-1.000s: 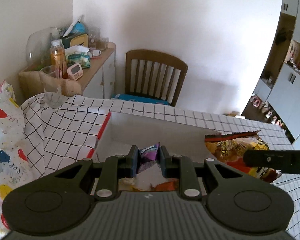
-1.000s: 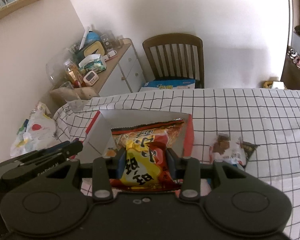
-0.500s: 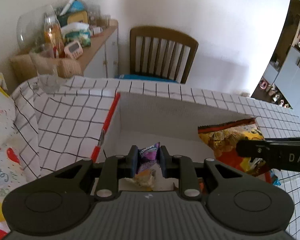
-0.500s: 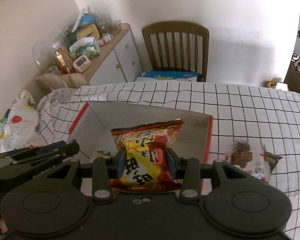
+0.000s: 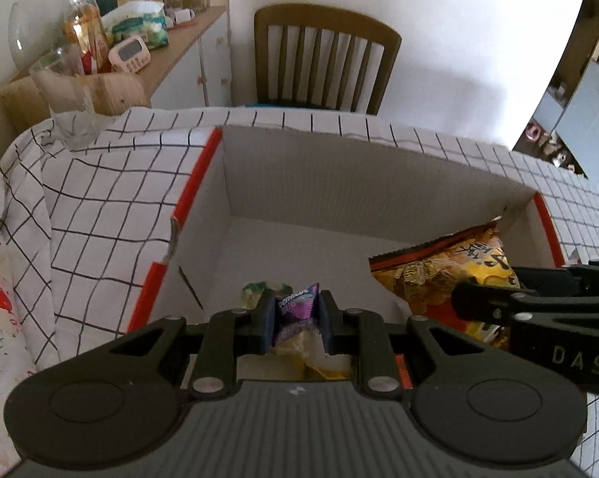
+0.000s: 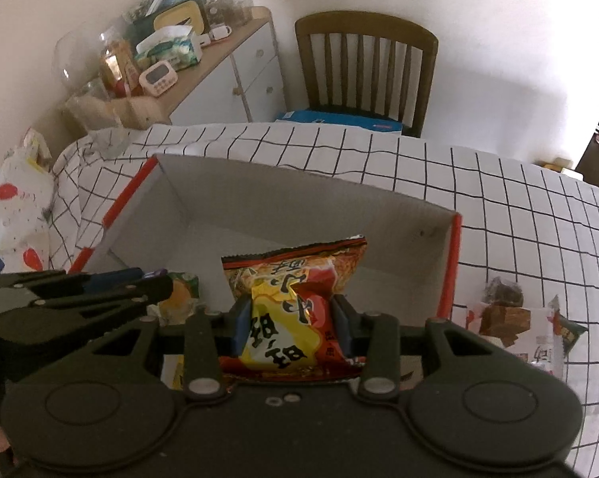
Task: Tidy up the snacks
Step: 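Carry both snacks over the red box and open both tools to drop them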
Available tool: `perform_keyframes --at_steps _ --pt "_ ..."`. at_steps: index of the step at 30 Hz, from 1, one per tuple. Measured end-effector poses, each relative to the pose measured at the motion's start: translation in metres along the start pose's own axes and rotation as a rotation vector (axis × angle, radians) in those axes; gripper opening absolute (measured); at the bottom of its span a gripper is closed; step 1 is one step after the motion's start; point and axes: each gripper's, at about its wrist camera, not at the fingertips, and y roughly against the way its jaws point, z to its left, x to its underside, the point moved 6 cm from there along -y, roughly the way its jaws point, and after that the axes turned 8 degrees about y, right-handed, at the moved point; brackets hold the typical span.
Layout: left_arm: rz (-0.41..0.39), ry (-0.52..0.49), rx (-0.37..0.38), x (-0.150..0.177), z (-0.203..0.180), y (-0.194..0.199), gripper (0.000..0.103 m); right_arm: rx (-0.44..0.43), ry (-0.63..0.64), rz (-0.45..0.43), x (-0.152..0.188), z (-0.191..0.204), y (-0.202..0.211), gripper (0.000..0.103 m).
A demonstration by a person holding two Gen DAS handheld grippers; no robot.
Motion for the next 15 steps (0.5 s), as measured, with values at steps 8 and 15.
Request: perform_keyframes --at_steps 8,15 --pt "0.057 0.046 0.01 0.0079 0.002 -0.0088 0.023 -0.01 0.009 0.027 0.0049 0.0041 -0.005 0.046" --pt "0.062 0.059 0.027 0.0069 0.0016 -0.0037 0.027 -0.024 -0.005 0.021 0.0073 0.0027 0.0022 0.056"
